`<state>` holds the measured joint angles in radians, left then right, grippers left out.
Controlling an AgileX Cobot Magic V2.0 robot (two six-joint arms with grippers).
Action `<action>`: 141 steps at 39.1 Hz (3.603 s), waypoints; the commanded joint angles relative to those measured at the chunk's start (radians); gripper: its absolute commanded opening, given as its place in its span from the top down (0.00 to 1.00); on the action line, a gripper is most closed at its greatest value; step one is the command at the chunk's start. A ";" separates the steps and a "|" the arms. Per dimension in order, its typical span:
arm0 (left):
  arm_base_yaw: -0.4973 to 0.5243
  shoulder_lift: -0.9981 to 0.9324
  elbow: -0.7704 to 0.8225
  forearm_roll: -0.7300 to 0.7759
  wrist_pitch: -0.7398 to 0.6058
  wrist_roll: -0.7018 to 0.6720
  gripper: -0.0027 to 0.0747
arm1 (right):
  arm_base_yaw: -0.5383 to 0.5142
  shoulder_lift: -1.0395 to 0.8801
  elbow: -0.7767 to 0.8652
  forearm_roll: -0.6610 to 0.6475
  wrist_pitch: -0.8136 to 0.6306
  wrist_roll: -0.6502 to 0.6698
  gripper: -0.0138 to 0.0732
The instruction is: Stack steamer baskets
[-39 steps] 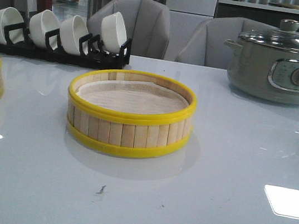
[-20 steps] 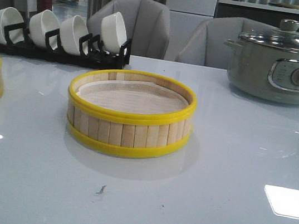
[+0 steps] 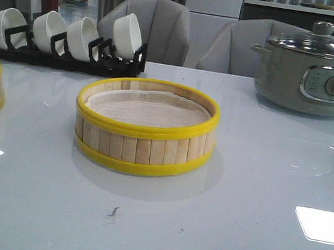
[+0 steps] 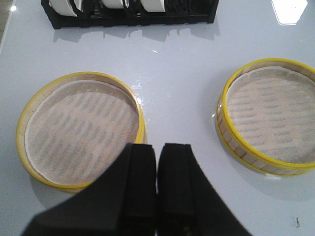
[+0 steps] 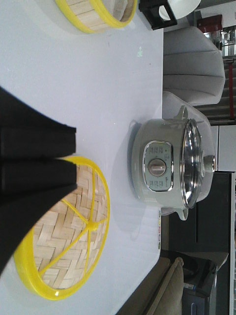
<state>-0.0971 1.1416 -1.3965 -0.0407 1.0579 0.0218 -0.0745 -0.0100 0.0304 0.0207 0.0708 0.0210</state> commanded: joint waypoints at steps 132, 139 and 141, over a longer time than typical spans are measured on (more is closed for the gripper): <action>-0.003 0.828 -0.174 0.041 -0.295 0.006 0.31 | 0.006 1.005 -0.962 0.047 0.394 0.057 0.35; -0.003 0.839 -0.174 0.041 -0.293 0.004 0.31 | 0.006 1.005 -0.962 0.047 0.394 0.057 0.35; -0.003 0.839 -0.174 0.041 -0.295 0.004 0.31 | 0.006 1.005 -0.962 0.047 0.393 0.057 0.35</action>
<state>-0.0971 2.0357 -1.5376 0.0000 0.7968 0.0388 -0.0694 1.0011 -0.8974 0.0800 0.5377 0.0768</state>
